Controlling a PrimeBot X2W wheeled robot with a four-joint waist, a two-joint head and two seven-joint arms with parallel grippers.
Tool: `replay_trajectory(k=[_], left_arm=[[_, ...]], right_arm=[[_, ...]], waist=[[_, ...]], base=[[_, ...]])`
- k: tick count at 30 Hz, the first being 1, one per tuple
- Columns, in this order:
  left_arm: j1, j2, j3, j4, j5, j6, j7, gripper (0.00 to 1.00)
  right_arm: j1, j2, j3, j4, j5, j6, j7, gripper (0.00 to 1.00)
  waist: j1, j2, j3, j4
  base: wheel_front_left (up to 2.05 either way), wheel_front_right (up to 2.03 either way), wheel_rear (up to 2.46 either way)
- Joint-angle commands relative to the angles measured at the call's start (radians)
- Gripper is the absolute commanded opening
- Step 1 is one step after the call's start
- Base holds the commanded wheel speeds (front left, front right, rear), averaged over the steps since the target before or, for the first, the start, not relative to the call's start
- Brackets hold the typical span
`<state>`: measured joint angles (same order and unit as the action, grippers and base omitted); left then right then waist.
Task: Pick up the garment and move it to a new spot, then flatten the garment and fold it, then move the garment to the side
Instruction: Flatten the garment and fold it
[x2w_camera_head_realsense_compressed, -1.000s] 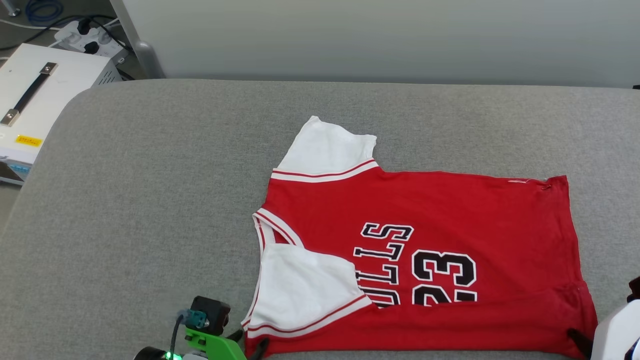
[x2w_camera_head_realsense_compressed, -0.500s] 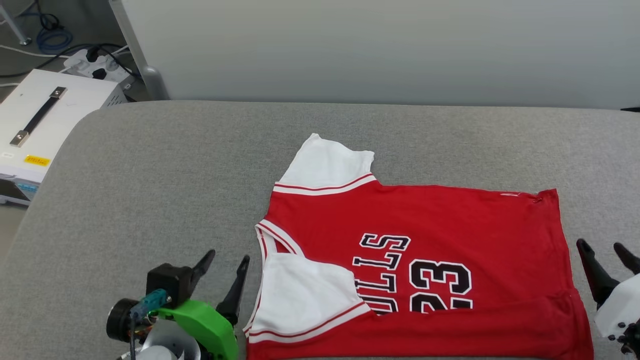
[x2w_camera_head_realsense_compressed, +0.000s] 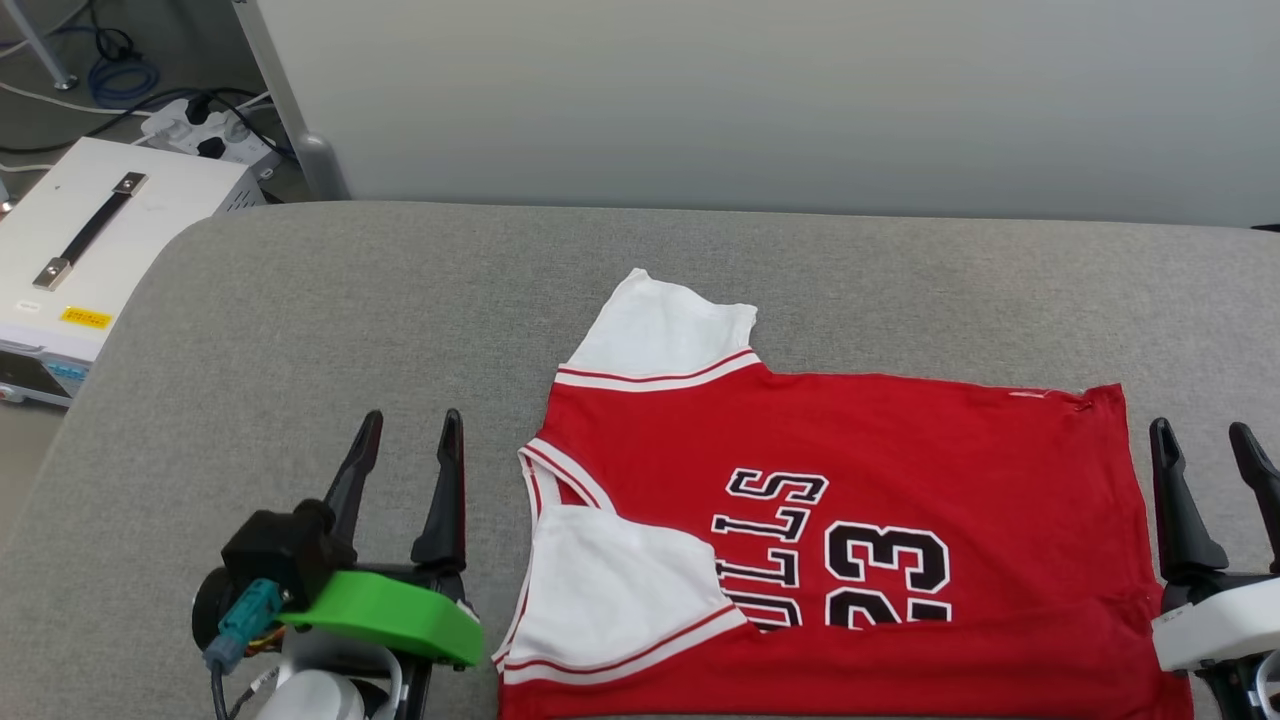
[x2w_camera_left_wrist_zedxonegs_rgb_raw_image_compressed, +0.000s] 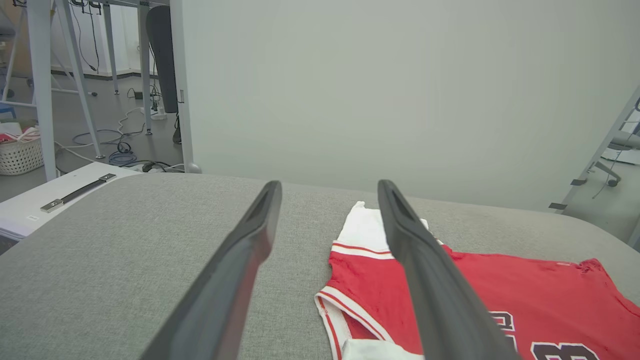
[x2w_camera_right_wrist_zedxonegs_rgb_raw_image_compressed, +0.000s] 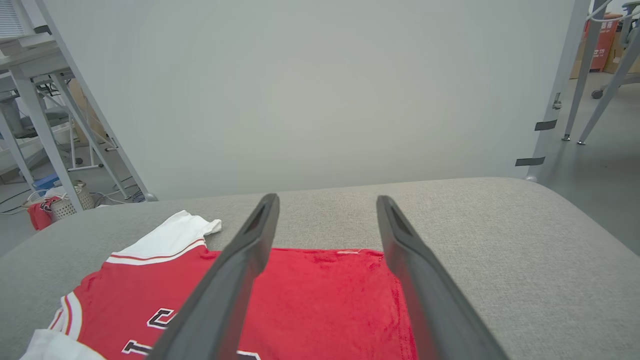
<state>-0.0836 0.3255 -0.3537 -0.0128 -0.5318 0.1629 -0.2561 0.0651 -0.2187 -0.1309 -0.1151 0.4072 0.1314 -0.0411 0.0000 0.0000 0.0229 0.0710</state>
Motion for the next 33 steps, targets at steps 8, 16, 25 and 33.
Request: replay_trajectory(k=[8, 16, 25, 33], left_arm=[[0.077, -0.091, 0.059, 0.068, 0.123, -0.123, -0.006, 1.0], [0.064, -0.14, 0.1, 0.115, 0.171, -0.19, -0.006, 1.0], [-0.009, -0.126, 0.077, 0.167, 0.217, -0.252, 0.007, 1.0], [-0.279, -0.041, -0.064, 0.216, 0.187, -0.291, 0.242, 1.0]], right_arm=[[0.029, 0.011, 0.041, 0.045, -0.026, -0.001, -0.054, 1.0], [0.014, 0.008, 0.071, 0.069, -0.029, -0.001, -0.07, 1.0], [-0.017, -0.006, 0.094, 0.057, -0.021, -0.001, -0.064, 1.0], [-0.08, -0.019, 0.127, 0.01, -0.025, -0.001, -0.052, 1.0]], waist=[[0.0, 0.0, 0.006, -0.002], [0.0, 0.0, 0.016, -0.01], [0.0, 0.0, 0.075, -0.05], [0.0, 0.0, 0.201, -0.123]], base=[[0.0, 0.0, 0.0], [0.0, 0.0, 0.0], [0.0, 0.0, 0.0], [0.0, 0.0, 0.0]])
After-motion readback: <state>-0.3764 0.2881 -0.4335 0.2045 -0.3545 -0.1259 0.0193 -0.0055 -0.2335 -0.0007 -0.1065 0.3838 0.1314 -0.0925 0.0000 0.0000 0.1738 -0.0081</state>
